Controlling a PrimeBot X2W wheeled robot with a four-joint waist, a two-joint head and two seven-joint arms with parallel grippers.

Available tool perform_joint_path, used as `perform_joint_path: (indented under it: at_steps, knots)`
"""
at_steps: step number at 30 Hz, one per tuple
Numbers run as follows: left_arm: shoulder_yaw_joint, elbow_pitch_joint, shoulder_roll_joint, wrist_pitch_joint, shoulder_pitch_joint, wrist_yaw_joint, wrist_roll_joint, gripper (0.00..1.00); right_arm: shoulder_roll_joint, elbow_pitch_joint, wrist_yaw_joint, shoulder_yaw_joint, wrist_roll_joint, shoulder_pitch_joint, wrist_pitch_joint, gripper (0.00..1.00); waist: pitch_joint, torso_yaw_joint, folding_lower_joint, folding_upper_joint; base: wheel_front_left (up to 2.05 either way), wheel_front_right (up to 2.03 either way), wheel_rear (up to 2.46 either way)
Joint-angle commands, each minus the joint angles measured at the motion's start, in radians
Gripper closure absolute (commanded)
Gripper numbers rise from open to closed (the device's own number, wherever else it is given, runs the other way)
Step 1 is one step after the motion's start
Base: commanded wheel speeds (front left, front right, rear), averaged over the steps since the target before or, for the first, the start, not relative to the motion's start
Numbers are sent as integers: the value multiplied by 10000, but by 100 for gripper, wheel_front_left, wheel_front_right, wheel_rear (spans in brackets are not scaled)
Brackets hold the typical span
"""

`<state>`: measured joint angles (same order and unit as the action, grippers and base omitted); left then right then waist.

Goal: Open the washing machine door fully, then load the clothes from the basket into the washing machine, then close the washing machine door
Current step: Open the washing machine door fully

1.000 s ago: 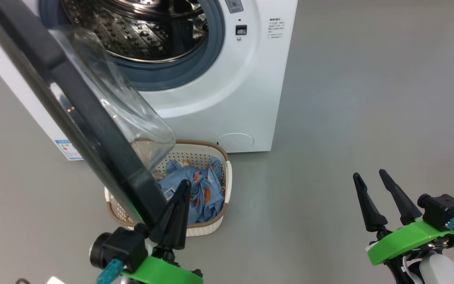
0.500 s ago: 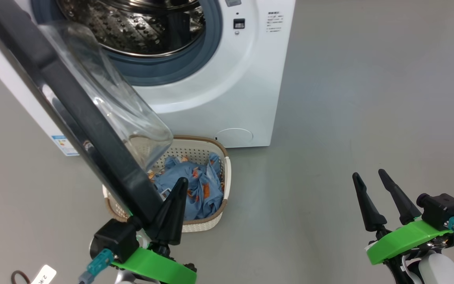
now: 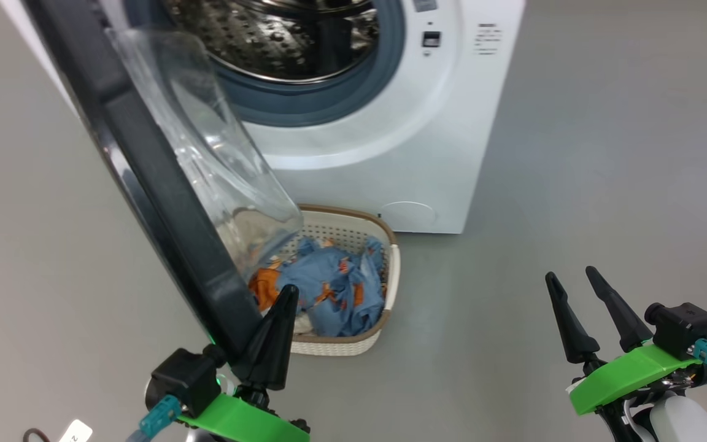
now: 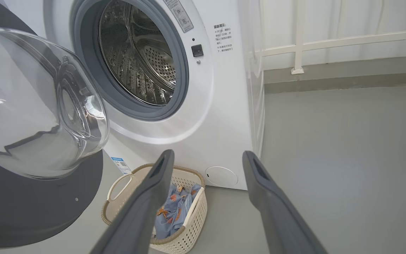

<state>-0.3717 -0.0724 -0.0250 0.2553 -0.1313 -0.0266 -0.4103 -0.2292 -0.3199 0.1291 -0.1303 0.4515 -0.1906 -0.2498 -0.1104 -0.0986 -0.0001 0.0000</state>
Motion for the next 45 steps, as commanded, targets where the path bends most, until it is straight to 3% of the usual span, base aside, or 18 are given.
perform_joint_path:
  at_steps: [1, 16, 28, 45]
  knots:
    - [695, 198, -252, 65, -222, 125, 48, 100, -143, 184, 16, -232, 190, -267, -120, 0, 21, -353, 1, 0, 0, 0, 0]
    - [1033, 146, -341, 65, 106, 177, 28, 100, -32, 194, 16, -195, 173, -214, -120, 0, 99, -1443, 1, 0, 0, 0, 0]
    - [1768, 3, -729, -154, 149, 572, -330, 100, 67, 210, 16, -46, 147, -237, -120, 0, 13, -2178, 1, 0, 0, 0, 0]
    - [3486, -821, -2402, -911, -641, 991, -860, 100, 276, 352, 16, 132, 114, -526, -120, 0, -568, -2603, 1, 0, 0, 0, 0]
